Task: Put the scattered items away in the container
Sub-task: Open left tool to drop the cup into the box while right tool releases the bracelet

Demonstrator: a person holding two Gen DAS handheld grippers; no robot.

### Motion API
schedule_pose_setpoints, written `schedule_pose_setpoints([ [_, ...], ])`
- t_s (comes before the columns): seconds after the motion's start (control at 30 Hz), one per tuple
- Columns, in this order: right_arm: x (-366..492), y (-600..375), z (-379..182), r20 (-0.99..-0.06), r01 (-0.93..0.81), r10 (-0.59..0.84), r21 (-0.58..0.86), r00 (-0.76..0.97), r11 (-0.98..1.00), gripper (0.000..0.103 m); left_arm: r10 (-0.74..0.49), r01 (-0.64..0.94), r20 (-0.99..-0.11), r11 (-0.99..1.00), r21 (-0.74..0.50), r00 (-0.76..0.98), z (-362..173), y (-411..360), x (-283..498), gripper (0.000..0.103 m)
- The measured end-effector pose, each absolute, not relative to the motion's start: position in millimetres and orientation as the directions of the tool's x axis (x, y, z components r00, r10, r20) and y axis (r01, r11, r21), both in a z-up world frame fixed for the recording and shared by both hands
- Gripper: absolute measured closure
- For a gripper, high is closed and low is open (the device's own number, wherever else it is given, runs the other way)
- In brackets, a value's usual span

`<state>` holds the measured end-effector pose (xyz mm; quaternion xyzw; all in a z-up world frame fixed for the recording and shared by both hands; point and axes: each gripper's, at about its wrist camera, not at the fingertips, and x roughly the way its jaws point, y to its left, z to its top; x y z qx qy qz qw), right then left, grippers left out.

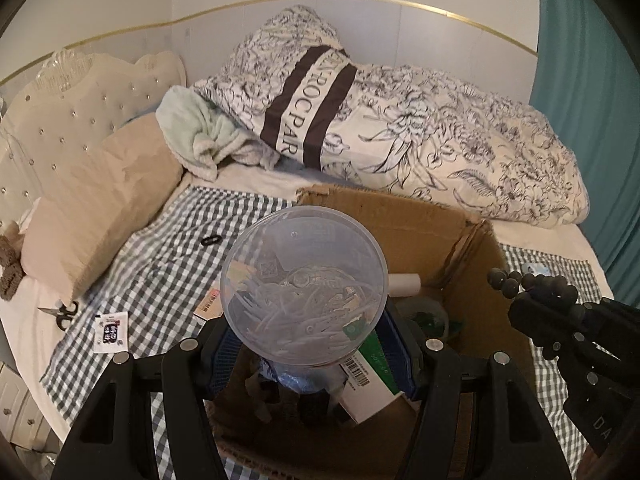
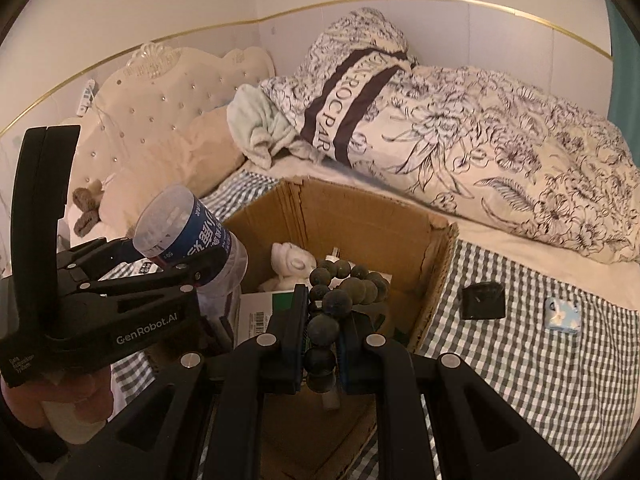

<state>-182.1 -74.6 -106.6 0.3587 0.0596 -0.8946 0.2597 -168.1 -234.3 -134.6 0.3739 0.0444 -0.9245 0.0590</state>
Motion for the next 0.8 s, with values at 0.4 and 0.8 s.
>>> schedule_pose_setpoints([
  [0.4,-195,-87,-133,-0.716,0.513,-0.403,0.072,-0.57,-0.855,0.091,-0.084,0.145,-0.701,-0.989,-0.029,-0.708,-145,-236,-180,0.039],
  [0.8,-177,-75,-95,-0.645,0.495,-0.412,0.06,-0.644,-0.867,0.05,-0.089,0.15,-0.636,-0.988,-0.043,-0.766,-103,-234,-164,0.02],
])
